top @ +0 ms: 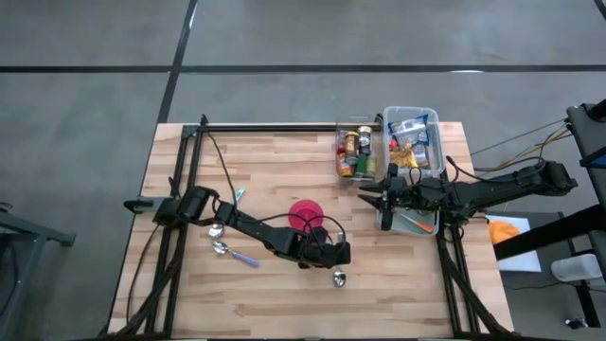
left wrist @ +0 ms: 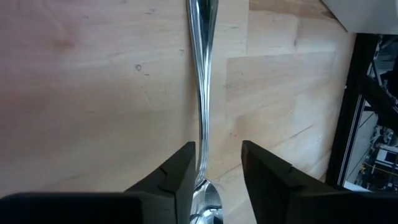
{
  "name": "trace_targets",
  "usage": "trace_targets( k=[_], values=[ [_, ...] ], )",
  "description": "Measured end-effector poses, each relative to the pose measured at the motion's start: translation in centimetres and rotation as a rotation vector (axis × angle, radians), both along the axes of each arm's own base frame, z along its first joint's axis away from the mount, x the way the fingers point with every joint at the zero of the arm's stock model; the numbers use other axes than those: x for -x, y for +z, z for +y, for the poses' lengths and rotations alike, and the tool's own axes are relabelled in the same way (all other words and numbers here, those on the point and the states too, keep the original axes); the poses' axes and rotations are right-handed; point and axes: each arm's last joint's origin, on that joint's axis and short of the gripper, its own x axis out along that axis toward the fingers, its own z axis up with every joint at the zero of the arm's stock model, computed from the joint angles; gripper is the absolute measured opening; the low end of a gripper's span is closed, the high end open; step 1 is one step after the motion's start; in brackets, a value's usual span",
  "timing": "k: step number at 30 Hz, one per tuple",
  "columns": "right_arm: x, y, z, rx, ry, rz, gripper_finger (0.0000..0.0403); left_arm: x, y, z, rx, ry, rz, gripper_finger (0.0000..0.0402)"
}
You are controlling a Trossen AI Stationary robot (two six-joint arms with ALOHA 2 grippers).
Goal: Pick & Place Food Item
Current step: Put the silver spoon into the gray bin
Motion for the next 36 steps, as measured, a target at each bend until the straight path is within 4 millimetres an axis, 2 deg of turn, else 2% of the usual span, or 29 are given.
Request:
trace_targets(
  k=[6, 19, 25, 32, 36],
  values=[
    [0.0, 0.0, 0.0, 0.000, 0.000, 0.000, 0.0110, -0.1, 0.5, 0.5, -0.035, -0.030, -0.010, 0.0146],
    [0.0, 0.0, 0.0, 0.000, 0.000, 0.000, 0.0110, 0.2, 5.5, 3.2, -0.191, -0.144, -0.070, 0.0146],
    [0.0, 0.0, 0.0, 0.000, 0.001, 0.001, 0.0110, 1.6, 7.8, 6.8, -0.350, -0.215, 0.044, 0.0146],
    [0.0, 0.0, 0.0, 0.000, 0.001, 0.001, 0.0110, 2.4, 11.1, 10.9, -0.720, -0.517, 0.058, 0.0146],
    [0.0, 0.0, 0.0, 0.000, 0.001, 0.000, 0.0110, 3.0, 12.3, 12.2, -0.828, -0.598, 0.069, 0.0146]
  ],
)
